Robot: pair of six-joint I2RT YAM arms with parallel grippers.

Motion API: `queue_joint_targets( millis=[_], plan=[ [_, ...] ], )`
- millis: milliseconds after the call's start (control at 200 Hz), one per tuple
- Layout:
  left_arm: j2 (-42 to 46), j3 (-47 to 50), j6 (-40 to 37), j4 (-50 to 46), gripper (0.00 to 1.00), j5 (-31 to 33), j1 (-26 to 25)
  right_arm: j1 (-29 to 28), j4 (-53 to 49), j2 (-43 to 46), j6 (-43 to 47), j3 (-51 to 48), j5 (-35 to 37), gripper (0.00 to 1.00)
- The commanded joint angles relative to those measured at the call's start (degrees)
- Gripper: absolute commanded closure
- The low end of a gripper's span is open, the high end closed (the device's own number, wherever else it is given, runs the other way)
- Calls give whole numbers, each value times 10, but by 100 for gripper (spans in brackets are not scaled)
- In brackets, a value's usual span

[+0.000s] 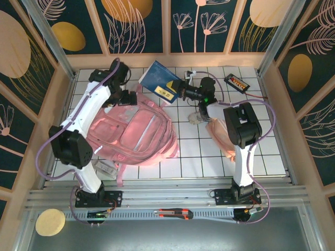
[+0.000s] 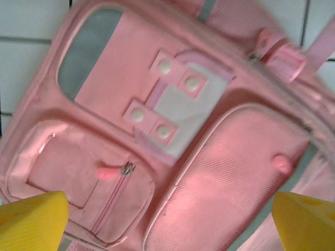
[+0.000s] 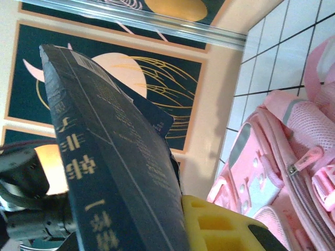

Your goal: Pack the student bag

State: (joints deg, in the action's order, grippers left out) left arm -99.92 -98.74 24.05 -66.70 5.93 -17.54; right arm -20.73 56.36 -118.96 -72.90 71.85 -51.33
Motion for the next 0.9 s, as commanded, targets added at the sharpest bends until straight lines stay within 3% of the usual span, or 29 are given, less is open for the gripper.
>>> queue_joint_targets(
  millis=[0,185,375,455,701,896],
  plan=[
    [61,93,9,90,1,-53,23,-3,-133,46,95,35,-18,100],
    [147,263,54,272,1,-222,92,15,-574,63,387,127,-17,100],
    [175,345,22,402,1,-384,129,42,-910,33,661,241,-98,100],
    [164,325,-13,403,1,-431,130,43,-888,54,656,211,-126,100],
    [126,236,-117,344,1,-523,134,-24,-955,42,700,225,-154,100],
    [110,231,-192,276,1,-514,134,-82,-958,19,697,241,-180,100]
  ],
)
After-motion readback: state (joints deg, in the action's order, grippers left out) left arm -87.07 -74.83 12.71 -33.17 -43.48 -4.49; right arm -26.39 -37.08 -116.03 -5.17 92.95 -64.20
